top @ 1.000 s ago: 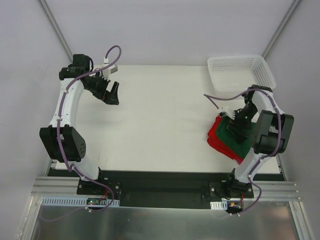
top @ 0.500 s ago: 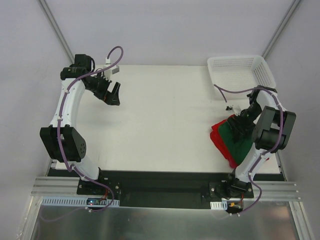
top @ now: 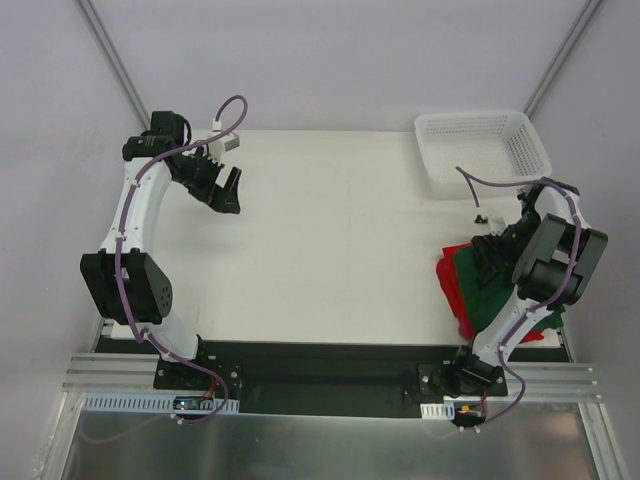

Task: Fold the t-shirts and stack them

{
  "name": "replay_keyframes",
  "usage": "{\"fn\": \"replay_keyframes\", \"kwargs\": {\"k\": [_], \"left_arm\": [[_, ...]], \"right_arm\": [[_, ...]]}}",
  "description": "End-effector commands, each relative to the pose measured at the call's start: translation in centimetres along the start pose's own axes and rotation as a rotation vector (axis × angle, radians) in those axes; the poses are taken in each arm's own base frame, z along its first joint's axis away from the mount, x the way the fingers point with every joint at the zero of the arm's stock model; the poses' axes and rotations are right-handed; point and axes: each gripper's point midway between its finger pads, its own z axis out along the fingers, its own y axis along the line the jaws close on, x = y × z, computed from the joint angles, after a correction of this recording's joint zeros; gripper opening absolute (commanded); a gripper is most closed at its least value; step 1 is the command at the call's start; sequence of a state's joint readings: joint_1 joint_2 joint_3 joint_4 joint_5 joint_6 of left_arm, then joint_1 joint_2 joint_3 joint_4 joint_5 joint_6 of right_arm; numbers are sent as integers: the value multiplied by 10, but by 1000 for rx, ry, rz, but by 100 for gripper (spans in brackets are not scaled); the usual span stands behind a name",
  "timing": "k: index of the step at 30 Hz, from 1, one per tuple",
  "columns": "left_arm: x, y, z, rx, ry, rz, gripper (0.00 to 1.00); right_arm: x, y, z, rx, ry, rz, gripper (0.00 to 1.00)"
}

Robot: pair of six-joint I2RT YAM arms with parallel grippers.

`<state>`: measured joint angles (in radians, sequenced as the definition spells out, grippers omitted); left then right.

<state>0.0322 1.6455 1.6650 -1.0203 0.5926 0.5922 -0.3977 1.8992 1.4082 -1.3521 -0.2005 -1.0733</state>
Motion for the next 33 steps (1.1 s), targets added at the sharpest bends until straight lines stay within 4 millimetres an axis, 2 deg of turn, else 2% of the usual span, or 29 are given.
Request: {"fn": "replay_keyframes", "kwargs": {"k": [1,8,19,28,33], "left_arm": [[-5,-13,-9,17,-31,38,99],[-7,-14,-7,22,-28,42,99],[-5,-13,-8,12,-23,46,99],[0,-13,-7,8,-12,48,99],[1,-14,-7,9,-10,48,99]], "right_arm": [[45,9,-16,-64,132,82,96],[46,-2,-22,-80,85,165,96],[39,11,-20,-142,52,221,96],[34,29,-19,-229,31,285,96],[37,41,-14,-273,41,314,96]]}}
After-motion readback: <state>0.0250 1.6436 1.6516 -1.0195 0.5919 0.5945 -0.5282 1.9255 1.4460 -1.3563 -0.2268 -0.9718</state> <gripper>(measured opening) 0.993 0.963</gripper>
